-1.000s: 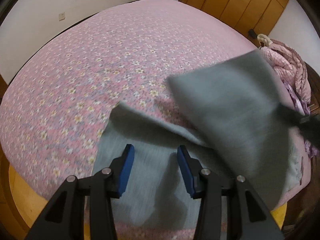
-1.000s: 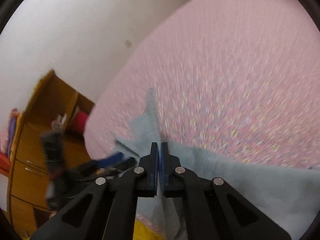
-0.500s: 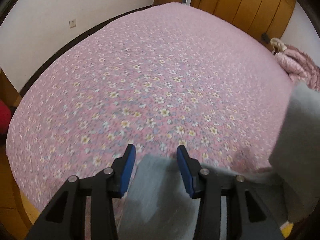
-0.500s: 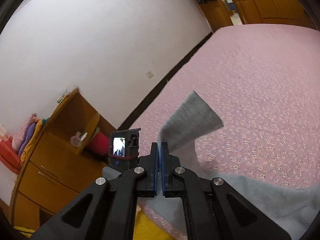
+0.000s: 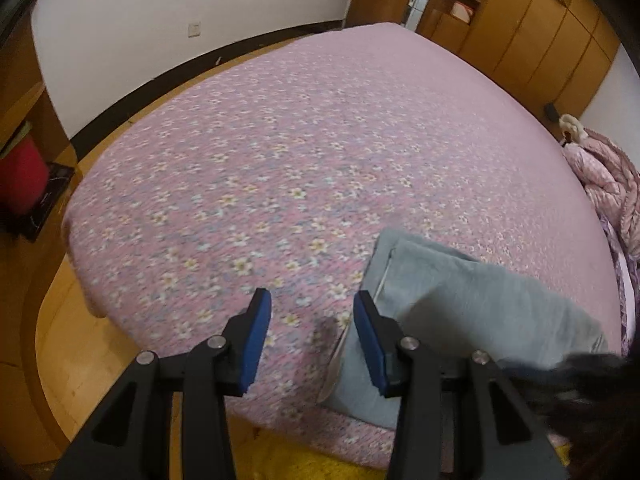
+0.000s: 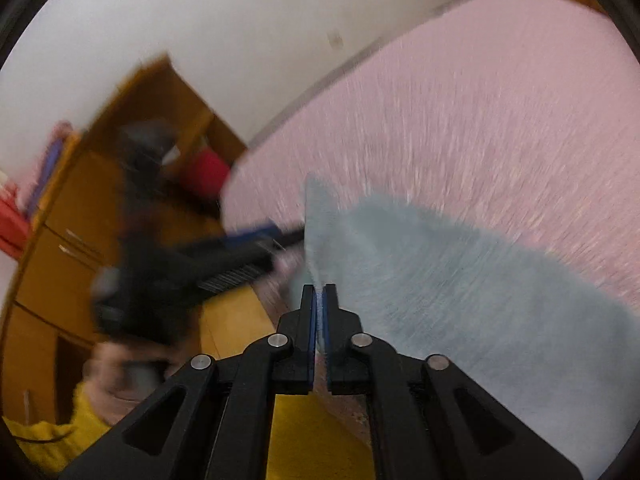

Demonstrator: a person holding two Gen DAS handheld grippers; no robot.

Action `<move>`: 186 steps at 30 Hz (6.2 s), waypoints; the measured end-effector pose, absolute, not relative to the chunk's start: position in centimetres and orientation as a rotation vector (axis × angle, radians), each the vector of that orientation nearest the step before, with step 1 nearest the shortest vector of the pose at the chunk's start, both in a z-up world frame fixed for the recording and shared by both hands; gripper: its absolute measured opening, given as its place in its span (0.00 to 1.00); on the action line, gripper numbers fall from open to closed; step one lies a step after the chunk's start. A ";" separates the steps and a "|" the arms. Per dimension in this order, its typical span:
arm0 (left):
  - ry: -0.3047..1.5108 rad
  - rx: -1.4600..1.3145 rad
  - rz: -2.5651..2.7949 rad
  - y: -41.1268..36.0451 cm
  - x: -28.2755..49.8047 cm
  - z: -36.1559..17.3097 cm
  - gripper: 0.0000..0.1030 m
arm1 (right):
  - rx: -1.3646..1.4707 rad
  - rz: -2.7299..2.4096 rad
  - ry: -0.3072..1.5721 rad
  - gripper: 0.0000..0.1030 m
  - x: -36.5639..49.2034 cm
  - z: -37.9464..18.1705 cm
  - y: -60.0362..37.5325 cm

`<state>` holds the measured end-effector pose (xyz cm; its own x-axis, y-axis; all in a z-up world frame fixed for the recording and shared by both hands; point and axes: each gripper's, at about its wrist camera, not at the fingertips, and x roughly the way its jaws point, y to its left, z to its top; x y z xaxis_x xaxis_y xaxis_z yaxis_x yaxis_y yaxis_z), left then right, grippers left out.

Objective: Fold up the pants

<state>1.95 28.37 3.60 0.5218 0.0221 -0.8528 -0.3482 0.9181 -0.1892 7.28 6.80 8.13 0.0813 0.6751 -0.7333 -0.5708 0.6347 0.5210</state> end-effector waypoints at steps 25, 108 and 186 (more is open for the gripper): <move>1.074 -0.302 0.041 18.6 4.1 2.2 0.44 | -0.205 0.629 1.201 0.36 15.9 7.4 -12.0; 0.997 -0.220 0.090 15.7 3.2 0.5 0.33 | -0.220 0.196 1.006 0.07 16.9 6.1 -16.9; 0.949 -0.123 0.227 17.1 8.0 0.2 0.11 | 0.023 0.345 1.039 0.11 18.9 2.4 -16.2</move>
<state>8.03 17.06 0.15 0.5610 0.1381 -0.8162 -0.2460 0.9693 -0.0051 18.86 -16.21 2.37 0.4583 0.2910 -0.8398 -0.2691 0.9460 0.1809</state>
